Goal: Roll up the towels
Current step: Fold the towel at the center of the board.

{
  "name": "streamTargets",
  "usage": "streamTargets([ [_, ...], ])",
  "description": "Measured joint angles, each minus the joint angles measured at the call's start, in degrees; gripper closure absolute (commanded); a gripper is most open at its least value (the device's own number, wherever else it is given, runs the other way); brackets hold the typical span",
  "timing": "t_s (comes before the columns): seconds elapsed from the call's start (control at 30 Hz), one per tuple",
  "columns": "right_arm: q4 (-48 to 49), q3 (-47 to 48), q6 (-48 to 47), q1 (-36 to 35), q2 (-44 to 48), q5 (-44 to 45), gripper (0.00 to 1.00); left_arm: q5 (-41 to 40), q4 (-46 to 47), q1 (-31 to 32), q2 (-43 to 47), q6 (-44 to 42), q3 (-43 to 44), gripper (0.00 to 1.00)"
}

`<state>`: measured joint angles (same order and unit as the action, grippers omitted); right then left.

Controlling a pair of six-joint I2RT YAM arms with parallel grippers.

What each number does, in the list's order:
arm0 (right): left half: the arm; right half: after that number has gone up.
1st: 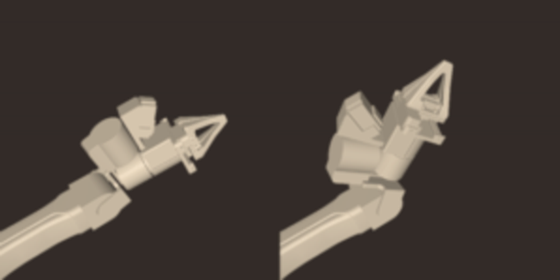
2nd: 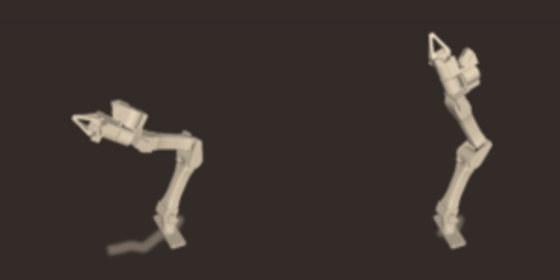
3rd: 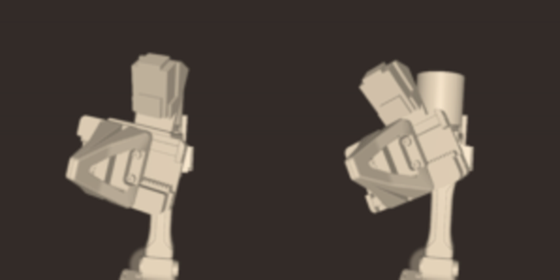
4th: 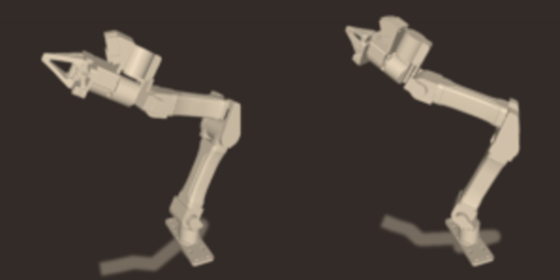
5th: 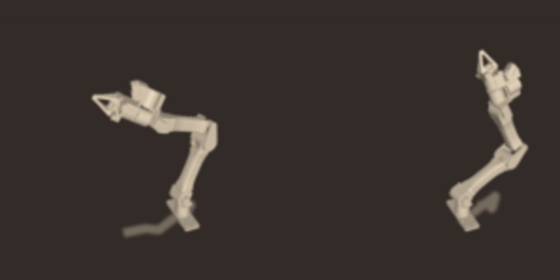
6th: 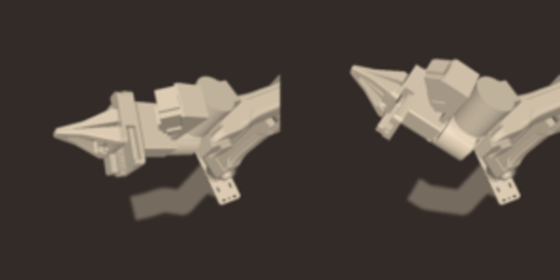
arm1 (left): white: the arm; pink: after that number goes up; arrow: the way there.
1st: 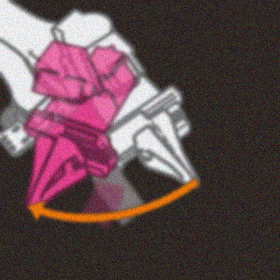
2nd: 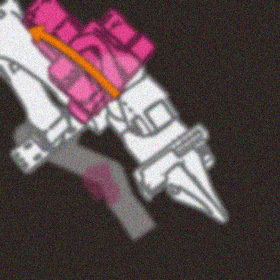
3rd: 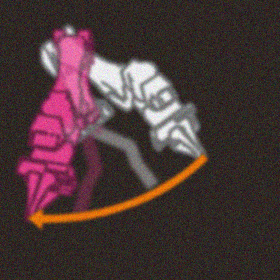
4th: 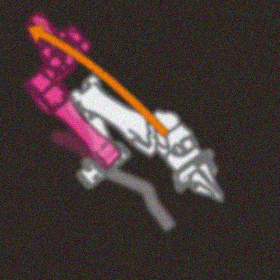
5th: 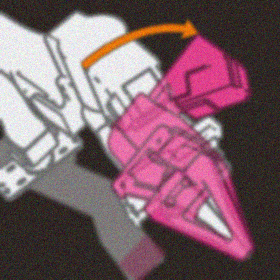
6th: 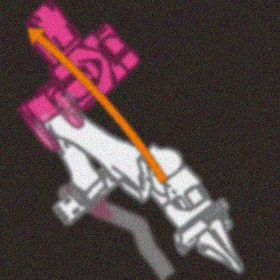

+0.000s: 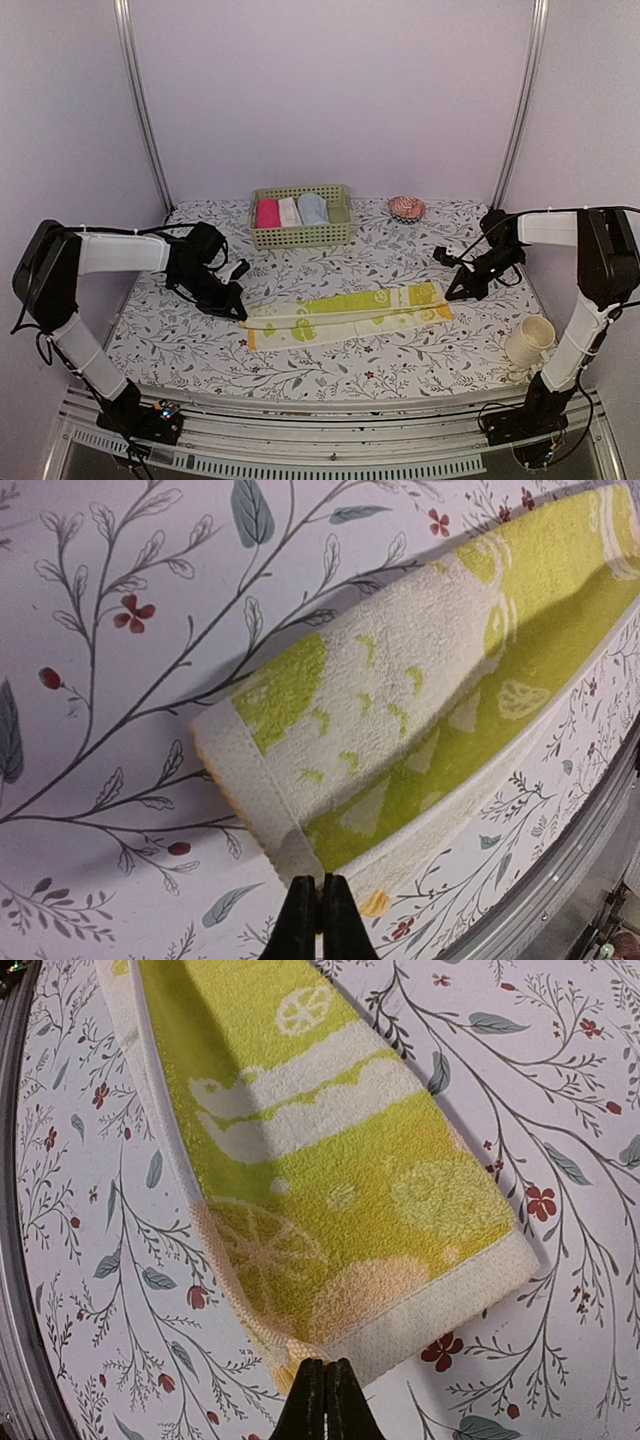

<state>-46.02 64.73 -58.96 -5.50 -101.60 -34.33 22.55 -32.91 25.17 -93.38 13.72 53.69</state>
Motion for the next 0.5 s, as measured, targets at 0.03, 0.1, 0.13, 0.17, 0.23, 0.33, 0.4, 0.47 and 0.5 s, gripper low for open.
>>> streamTargets([
  [0.03,0.11,-0.55,-0.33,0.0,0.0,0.15,0.97,0.24,-0.04,0.13,-0.33,-0.02,-0.17,1.0],
  [0.1,0.24,-1.36,-0.83,0.0,0.0,0.44,0.97,0.63,-0.24,0.35,-0.66,-0.07,-0.28,1.0],
  [0.13,0.39,-1.68,-1.09,0.0,0.0,0.63,0.97,0.92,-0.35,0.48,-0.76,-0.15,-0.28,1.0],
  [0.17,0.5,-1.92,-1.29,0.0,0.0,0.83,0.97,1.18,-0.39,0.59,-0.85,-0.22,-0.31,1.0],
  [0.23,0.9,-2.21,-1.55,0.0,0.0,1.09,0.97,1.75,-0.52,0.7,-0.9,-0.28,-0.31,1.0],
  [0.33,1.6,-2.58,-1.95,0.0,0.0,1.44,0.97,2.54,-0.87,0.76,-0.92,-0.42,-0.31,1.0],
  [0.4,2.08,-3.02,-2.14,0.0,0.0,1.73,0.95,2.86,-1.2,0.9,-1.03,-0.44,-0.31,0.97],
  [0.47,2.86,-3.93,-2.4,0.0,-0.02,2.27,0.92,3.23,-1.64,1.07,-1.18,-0.42,-0.31,0.93],
  [0.5,3.17,-4.5,-2.51,0.0,0.0,2.51,0.88,3.61,-1.9,1.14,-1.2,-0.48,-0.35,0.92],
])
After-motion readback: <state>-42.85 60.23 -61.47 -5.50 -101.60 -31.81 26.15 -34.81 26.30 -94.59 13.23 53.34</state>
